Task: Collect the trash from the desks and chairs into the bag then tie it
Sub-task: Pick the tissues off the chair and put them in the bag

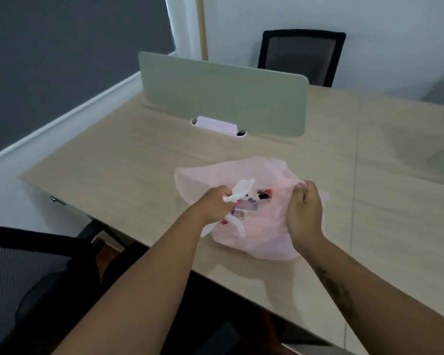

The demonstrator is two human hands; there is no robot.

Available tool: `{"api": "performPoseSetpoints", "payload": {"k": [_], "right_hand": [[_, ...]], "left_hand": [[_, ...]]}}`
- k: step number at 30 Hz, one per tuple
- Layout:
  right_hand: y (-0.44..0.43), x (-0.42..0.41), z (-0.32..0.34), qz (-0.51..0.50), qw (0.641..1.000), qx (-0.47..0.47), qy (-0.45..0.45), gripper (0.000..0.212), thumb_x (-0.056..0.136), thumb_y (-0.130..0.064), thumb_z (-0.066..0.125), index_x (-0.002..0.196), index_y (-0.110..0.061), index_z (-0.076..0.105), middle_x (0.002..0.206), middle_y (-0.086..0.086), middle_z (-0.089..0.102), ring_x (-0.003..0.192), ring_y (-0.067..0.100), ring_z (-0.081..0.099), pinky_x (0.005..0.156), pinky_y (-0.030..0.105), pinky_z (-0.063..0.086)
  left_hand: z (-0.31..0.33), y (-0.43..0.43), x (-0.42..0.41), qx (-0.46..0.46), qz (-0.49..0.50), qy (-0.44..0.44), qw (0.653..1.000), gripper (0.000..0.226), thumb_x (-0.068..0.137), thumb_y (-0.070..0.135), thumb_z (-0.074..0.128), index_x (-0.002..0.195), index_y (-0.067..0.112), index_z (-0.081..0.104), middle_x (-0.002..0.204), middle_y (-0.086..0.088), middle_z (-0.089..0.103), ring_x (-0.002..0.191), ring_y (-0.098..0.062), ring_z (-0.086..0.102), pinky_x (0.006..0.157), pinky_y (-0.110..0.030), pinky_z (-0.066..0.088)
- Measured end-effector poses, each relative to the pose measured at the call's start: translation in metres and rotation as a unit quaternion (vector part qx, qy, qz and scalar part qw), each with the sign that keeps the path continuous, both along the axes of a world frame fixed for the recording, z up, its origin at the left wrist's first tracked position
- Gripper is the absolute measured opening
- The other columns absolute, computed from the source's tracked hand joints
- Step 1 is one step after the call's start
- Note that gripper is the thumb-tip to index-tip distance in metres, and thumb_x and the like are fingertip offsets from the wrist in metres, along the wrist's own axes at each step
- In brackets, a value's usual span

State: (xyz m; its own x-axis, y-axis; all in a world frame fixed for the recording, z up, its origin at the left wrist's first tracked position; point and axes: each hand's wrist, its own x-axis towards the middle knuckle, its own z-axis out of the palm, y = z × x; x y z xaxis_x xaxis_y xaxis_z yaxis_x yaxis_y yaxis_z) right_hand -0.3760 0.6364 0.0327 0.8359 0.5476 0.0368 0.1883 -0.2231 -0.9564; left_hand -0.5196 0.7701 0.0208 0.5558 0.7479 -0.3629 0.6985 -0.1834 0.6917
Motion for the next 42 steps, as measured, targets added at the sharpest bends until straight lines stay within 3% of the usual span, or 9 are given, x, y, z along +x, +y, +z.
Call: {"api": "performPoseSetpoints", "payload": {"k": [7,10,12,16,20,23,27,33,42], "right_hand": [[-0.019,0.046,0.014,-0.014,1.0,0.008,0.01,0.025,0.102,-0.026,0.03,0.101,-0.018,0.054,0.087,-0.009,0.058,0.078,0.006,0.054,0.067,0.025,0.045],[-0.023,0.059,0.016,-0.022,1.0,0.002,0.016,0.026,0.102,-0.026,0.03,0.099,-0.017,0.054,0.085,-0.007,0.058,0.075,0.01,0.054,0.065,0.028,0.044],[-0.024,0.067,0.019,-0.028,0.999,0.001,0.016,0.026,0.102,-0.026,0.031,0.098,-0.016,0.054,0.084,-0.006,0.058,0.074,0.011,0.053,0.063,0.028,0.043],[-0.018,0.077,0.026,-0.028,1.0,-0.01,0.008,0.027,0.102,-0.027,0.03,0.1,-0.015,0.054,0.084,-0.005,0.058,0.074,0.011,0.054,0.066,0.03,0.045],[-0.015,0.078,0.03,-0.041,0.999,-0.014,-0.016,0.029,0.102,-0.029,0.029,0.098,-0.011,0.053,0.078,-0.003,0.055,0.069,0.013,0.051,0.064,0.032,0.042],[-0.017,0.075,0.035,-0.057,0.996,-0.02,-0.061,0.028,0.102,-0.027,0.03,0.094,-0.013,0.052,0.075,-0.006,0.054,0.067,0.011,0.05,0.063,0.031,0.041],[-0.025,0.072,0.046,-0.085,0.987,-0.044,-0.13,0.027,0.103,-0.029,0.031,0.094,-0.014,0.051,0.074,-0.004,0.054,0.069,0.019,0.051,0.064,0.034,0.04],[-0.025,0.081,0.068,-0.103,0.967,-0.095,-0.212,0.028,0.103,-0.03,0.031,0.1,-0.014,0.053,0.09,0.011,0.061,0.083,0.032,0.056,0.069,0.036,0.041],[-0.008,0.053,0.074,-0.042,0.975,-0.092,-0.198,0.026,0.102,-0.023,0.03,0.102,-0.012,0.053,0.089,0.007,0.054,0.081,0.029,0.051,0.068,0.033,0.037]], "left_hand": [[0.004,-0.015,0.055,0.031,0.089,-0.141,0.985,0.027,0.097,0.015,0.059,0.122,0.008,0.066,0.116,-0.005,0.066,0.111,-0.026,0.063,0.088,-0.029,0.047],[0.004,-0.012,0.056,0.004,0.023,-0.014,1.0,0.064,0.094,0.051,0.06,0.147,0.017,0.051,0.149,-0.007,0.051,0.142,-0.029,0.043,0.114,-0.04,0.039],[0.005,-0.009,0.046,-0.003,0.017,0.023,1.0,0.064,0.093,0.056,0.06,0.144,0.018,0.055,0.146,-0.006,0.055,0.135,-0.027,0.05,0.109,-0.036,0.043],[0.005,-0.001,0.012,0.16,0.112,0.028,0.98,0.032,0.092,0.048,0.063,0.083,0.017,0.064,0.094,-0.004,0.072,0.088,-0.025,0.066,0.072,-0.031,0.046],[-0.003,-0.003,-0.027,0.364,0.177,0.164,0.9,0.05,0.08,0.055,0.073,0.093,0.01,0.057,0.095,-0.012,0.063,0.096,-0.035,0.058,0.071,-0.042,0.049],[-0.014,0.008,-0.047,0.3,0.197,0.187,0.914,0.06,0.08,0.054,0.073,0.119,0.012,0.055,0.118,-0.015,0.058,0.108,-0.038,0.054,0.08,-0.045,0.048],[-0.015,0.036,-0.055,0.218,0.171,0.105,0.955,0.033,0.102,0.03,0.044,0.081,0.007,0.054,0.094,-0.02,0.064,0.083,-0.036,0.059,0.065,-0.035,0.039],[0.021,0.074,-0.038,0.231,0.127,-0.029,0.964,0.035,0.103,0.027,0.048,0.082,0.0,0.058,0.083,-0.022,0.067,0.08,-0.037,0.064,0.068,-0.038,0.044],[0.08,0.07,-0.158,0.277,0.167,0.053,0.945,0.02,0.099,0.036,0.056,0.102,0.017,0.061,0.096,-0.007,0.067,0.094,-0.032,0.061,0.08,-0.036,0.047]]}}
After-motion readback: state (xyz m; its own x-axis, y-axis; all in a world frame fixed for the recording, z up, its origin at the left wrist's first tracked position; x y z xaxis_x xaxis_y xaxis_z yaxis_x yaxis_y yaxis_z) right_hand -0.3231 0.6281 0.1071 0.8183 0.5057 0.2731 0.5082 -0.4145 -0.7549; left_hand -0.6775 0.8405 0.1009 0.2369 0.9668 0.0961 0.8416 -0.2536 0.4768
